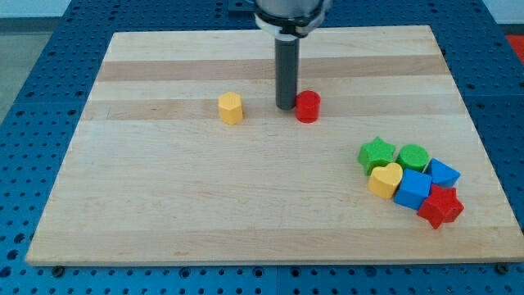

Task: Push the red circle into the group of blocks

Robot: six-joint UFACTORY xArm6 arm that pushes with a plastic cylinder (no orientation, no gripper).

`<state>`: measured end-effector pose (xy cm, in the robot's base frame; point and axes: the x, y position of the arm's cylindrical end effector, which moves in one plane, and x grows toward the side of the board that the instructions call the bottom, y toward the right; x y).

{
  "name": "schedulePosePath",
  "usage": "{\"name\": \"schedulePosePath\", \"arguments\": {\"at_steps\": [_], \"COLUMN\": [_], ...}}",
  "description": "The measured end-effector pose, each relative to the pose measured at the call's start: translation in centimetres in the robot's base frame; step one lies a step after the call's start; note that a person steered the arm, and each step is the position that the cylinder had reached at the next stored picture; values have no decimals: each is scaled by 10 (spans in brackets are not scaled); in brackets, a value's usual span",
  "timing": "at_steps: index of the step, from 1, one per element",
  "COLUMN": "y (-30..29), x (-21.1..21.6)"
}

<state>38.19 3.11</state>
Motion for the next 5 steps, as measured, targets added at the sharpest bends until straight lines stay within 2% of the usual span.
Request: {"name": "schedulePosePath", "arguments": {"at_steps": [5], "y": [114], "x": [41]}}
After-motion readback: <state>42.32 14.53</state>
